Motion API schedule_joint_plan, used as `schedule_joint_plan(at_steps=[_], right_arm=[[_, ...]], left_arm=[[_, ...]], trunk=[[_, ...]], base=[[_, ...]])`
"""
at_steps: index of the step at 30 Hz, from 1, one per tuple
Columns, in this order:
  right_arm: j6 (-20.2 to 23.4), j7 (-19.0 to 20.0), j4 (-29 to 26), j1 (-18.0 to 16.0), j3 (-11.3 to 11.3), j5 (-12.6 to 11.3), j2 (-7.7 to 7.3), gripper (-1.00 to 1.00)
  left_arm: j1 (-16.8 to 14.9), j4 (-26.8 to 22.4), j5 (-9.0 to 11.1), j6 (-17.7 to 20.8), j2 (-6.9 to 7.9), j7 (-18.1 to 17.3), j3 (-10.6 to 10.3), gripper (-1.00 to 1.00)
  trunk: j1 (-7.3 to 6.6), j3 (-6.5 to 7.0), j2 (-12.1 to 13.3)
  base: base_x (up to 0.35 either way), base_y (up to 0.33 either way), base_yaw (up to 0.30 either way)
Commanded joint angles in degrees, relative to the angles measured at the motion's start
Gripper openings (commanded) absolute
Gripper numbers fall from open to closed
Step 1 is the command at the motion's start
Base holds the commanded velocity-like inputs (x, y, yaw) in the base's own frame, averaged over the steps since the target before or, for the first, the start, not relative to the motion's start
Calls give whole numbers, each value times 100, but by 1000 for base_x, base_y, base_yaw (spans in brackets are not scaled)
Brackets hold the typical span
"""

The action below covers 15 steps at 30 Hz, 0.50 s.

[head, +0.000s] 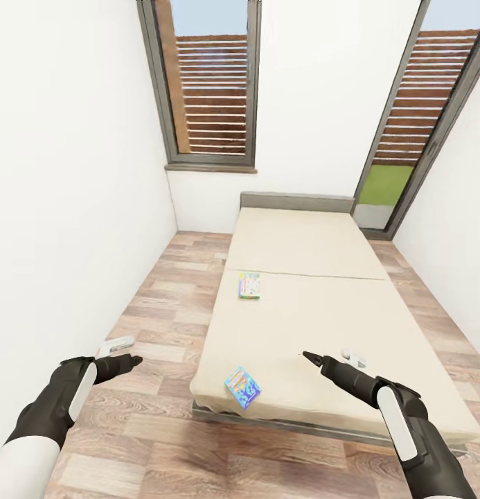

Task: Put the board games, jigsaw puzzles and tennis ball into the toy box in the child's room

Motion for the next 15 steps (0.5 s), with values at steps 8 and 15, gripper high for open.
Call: schedule_joint_plan(at_steps=[8, 15], right_arm=[[28, 20, 7, -5, -5, 3, 2, 100], [27, 20, 9, -5, -2, 2, 3, 100]], left_arm=[[-3, -6, 26, 28, 11, -23, 24, 100], [-3, -61, 26, 30, 7, -22, 7, 100]], trunk=[[4, 63, -11], [4, 127, -11]], base=[[12, 0, -146], [1, 0, -145]])
